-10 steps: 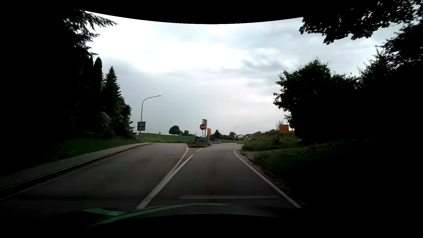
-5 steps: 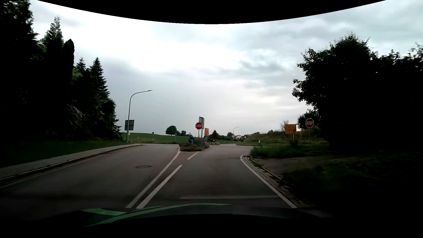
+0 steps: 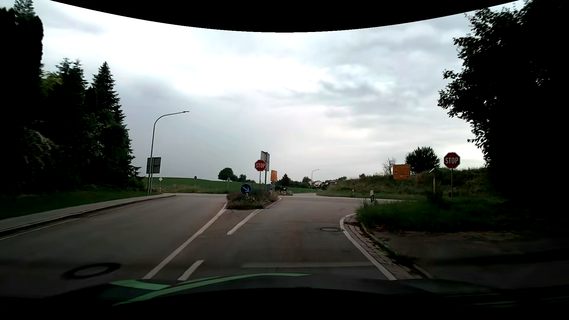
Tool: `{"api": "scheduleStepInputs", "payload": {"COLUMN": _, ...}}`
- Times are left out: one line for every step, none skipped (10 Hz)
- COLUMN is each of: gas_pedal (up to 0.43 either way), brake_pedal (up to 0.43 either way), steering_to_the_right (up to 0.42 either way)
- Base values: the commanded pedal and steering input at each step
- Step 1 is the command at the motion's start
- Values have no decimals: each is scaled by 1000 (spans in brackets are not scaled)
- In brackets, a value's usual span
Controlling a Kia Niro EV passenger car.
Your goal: Follow the waypoints while adhering to traffic rules and regulations
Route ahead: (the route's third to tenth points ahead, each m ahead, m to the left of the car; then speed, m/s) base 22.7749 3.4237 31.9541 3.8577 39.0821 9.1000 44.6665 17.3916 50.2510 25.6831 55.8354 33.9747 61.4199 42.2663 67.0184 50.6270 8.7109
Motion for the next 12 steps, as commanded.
{"api": "scheduleStepInputs", "payload": {"gas_pedal": 0, "brake_pedal": 85, "steering_to_the_right": 15}}
{"api": "scheduleStepInputs", "payload": {"gas_pedal": 0, "brake_pedal": 85, "steering_to_the_right": 15}}
{"api": "scheduleStepInputs", "payload": {"gas_pedal": 0, "brake_pedal": 79, "steering_to_the_right": 15}}
{"api": "scheduleStepInputs", "payload": {"gas_pedal": 0, "brake_pedal": 79, "steering_to_the_right": 15}}
{"api": "scheduleStepInputs", "payload": {"gas_pedal": 0, "brake_pedal": 85, "steering_to_the_right": 19}}
{"api": "scheduleStepInputs", "payload": {"gas_pedal": 0, "brake_pedal": 85, "steering_to_the_right": 22}}
{"api": "scheduleStepInputs", "payload": {"gas_pedal": 0, "brake_pedal": 85, "steering_to_the_right": 24}}
{"api": "scheduleStepInputs", "payload": {"gas_pedal": 0, "brake_pedal": 85, "steering_to_the_right": 25}}
{"api": "scheduleStepInputs", "payload": {"gas_pedal": 0, "brake_pedal": 85, "steering_to_the_right": 26}}
{"api": "scheduleStepInputs", "payload": {"gas_pedal": 0, "brake_pedal": 85, "steering_to_the_right": 28}}
{"api": "scheduleStepInputs", "payload": {"gas_pedal": 0, "brake_pedal": 85, "steering_to_the_right": 29}}
{"api": "scheduleStepInputs", "payload": {"gas_pedal": 0, "brake_pedal": 85, "steering_to_the_right": 32}}
